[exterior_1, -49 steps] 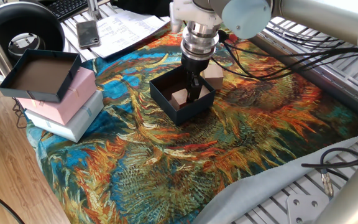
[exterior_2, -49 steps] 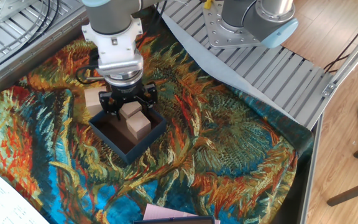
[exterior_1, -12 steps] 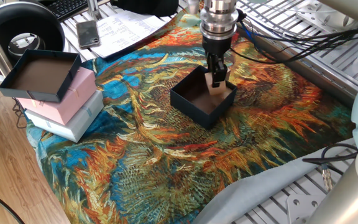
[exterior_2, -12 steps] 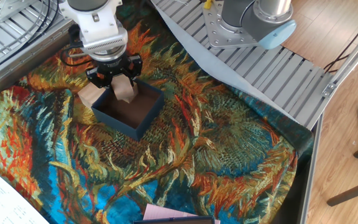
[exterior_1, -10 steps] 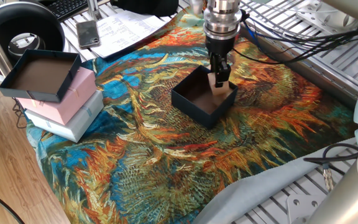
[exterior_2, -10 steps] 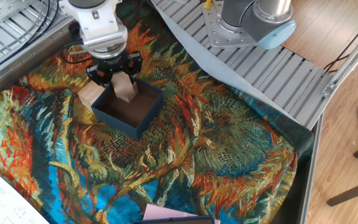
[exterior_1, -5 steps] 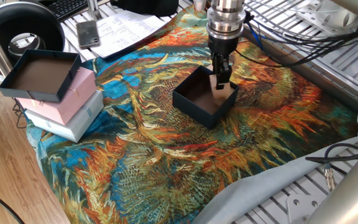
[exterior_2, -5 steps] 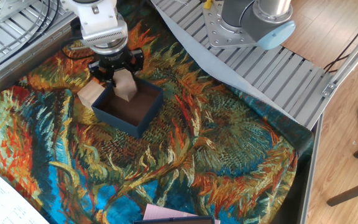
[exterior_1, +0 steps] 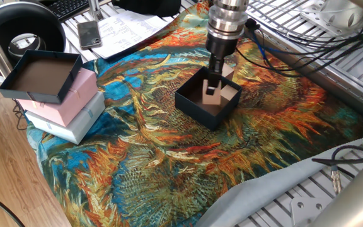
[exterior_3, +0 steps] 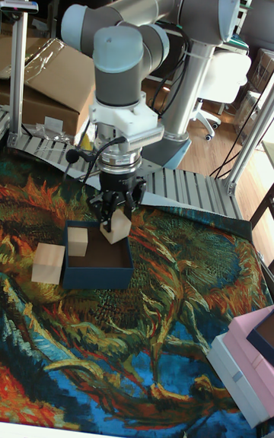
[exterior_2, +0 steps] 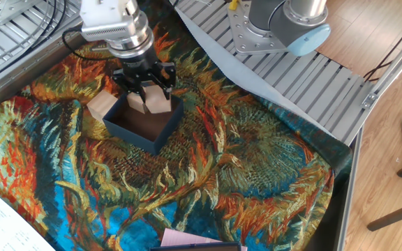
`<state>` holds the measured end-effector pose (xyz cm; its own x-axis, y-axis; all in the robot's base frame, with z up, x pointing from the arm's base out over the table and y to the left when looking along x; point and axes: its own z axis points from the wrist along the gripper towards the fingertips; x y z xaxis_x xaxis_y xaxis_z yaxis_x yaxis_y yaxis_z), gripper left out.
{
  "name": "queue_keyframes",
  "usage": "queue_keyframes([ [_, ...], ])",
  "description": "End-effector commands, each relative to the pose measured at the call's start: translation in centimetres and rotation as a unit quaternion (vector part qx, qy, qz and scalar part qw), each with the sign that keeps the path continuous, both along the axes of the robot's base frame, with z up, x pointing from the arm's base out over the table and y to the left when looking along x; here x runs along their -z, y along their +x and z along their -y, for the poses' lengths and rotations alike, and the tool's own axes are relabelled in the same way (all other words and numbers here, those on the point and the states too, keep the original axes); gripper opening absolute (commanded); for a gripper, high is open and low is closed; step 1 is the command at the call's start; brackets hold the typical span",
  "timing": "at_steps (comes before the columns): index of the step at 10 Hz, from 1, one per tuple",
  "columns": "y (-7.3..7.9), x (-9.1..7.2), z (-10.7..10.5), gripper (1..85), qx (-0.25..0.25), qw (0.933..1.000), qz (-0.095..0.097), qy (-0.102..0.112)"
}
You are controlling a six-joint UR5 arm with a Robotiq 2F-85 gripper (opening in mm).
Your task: Take everything out of the gift box
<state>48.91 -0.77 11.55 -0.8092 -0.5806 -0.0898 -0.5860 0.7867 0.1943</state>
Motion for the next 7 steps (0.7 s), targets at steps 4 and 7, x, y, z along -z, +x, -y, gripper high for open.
queue_keyframes([
  [4,0.9,-1.2,-3.8,34.0,0.084,0.9962,0.020,-0.004],
  [7,1.2,-1.1,-5.6,30.7,0.113,0.9934,0.021,0.000],
])
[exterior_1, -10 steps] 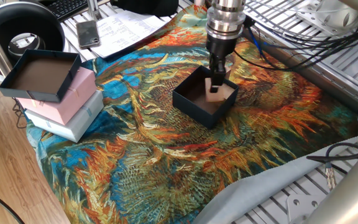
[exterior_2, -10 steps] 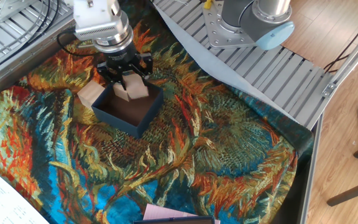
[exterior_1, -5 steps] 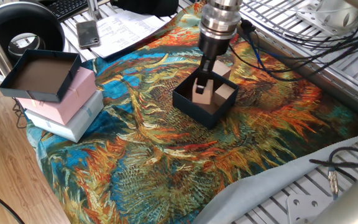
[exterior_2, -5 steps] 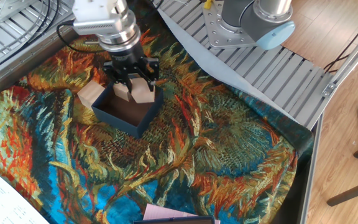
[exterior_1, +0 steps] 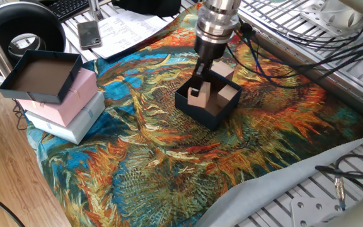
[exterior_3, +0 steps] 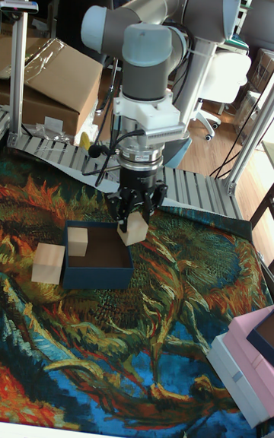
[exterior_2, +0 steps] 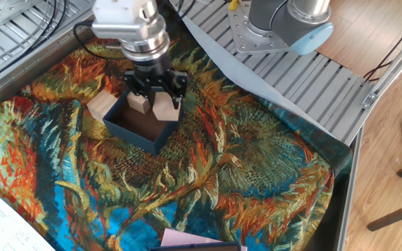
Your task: Take everything out of the gift box
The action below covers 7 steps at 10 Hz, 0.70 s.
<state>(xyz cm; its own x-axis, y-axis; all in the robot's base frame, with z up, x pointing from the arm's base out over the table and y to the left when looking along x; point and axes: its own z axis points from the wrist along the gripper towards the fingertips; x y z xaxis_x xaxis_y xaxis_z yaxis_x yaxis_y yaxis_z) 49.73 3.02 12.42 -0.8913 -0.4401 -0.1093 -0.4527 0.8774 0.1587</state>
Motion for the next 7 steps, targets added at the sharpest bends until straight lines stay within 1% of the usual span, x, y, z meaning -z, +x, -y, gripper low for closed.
queue_keyframes([
  [1,0.5,-0.1,-2.7,29.0,0.042,0.9990,0.003,0.017],
  [3,0.7,0.4,-3.1,27.0,0.039,0.9991,0.005,0.014],
  [4,0.9,0.4,-3.7,27.0,0.042,0.9989,0.005,0.022],
  [7,2.0,1.5,-4.6,27.0,0.050,0.9984,0.014,0.019],
])
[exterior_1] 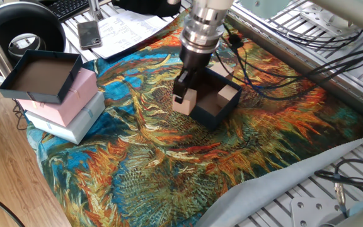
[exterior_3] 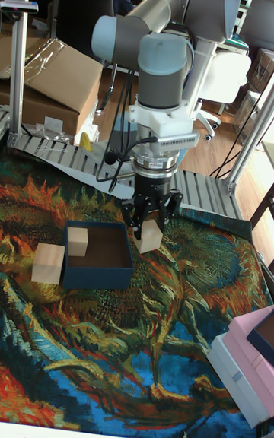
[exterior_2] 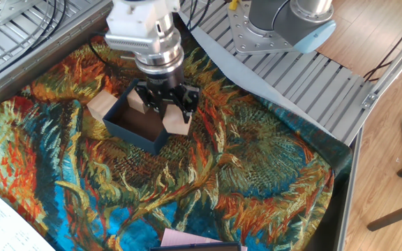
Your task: Take everything out of the gift box
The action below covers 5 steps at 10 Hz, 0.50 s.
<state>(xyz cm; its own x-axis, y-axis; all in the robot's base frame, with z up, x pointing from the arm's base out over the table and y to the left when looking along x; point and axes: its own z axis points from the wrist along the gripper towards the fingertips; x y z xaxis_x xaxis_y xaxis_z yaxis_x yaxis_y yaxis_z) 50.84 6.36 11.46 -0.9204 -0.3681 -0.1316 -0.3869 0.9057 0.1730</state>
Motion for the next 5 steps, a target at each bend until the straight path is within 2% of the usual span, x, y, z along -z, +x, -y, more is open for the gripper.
queue_keyframes([
  [1,1.3,1.1,-0.9,27.0,0.008,0.9999,0.012,-0.009],
  [2,1.9,1.8,-0.8,26.7,0.005,0.9997,0.015,-0.018],
  [5,3.0,3.0,-1.8,26.7,0.011,0.9995,0.023,-0.017],
])
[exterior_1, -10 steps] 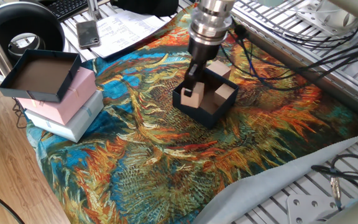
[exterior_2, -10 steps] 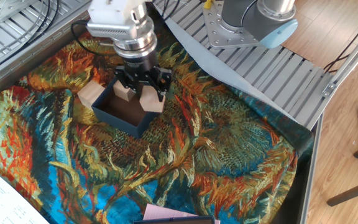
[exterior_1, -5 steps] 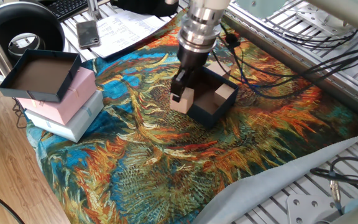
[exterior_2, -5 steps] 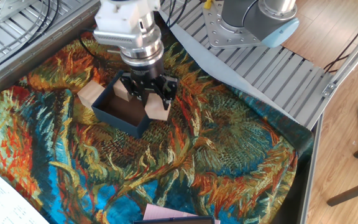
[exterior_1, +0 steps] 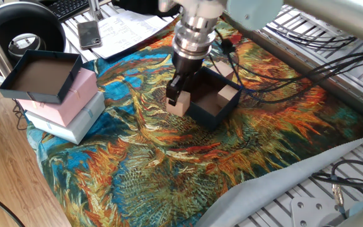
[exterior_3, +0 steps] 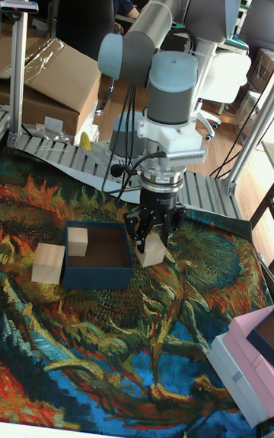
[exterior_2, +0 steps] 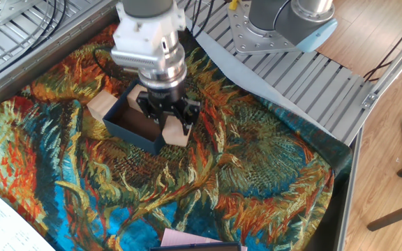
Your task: Take everything out of the gift box
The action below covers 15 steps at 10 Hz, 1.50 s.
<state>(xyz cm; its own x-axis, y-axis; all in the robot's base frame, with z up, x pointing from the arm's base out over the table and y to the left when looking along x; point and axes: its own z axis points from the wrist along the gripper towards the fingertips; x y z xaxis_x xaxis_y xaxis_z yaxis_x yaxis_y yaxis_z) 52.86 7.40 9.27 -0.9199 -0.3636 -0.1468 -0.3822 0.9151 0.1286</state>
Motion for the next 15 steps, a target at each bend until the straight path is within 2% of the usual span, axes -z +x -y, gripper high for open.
queue_keyframes([
  [1,1.1,0.9,-0.9,26.7,0.010,0.9999,0.007,0.004],
  [4,1.5,1.5,-1.5,26.7,0.016,0.9998,0.006,0.009],
  [9,2.3,3.6,-2.5,26.7,0.018,0.9997,0.015,-0.001],
  [14,2.8,4.8,-1.9,26.7,0.001,0.9997,0.014,-0.019],
  [15,3.0,5.0,-1.8,29.0,-0.001,0.9996,0.017,-0.021],
])
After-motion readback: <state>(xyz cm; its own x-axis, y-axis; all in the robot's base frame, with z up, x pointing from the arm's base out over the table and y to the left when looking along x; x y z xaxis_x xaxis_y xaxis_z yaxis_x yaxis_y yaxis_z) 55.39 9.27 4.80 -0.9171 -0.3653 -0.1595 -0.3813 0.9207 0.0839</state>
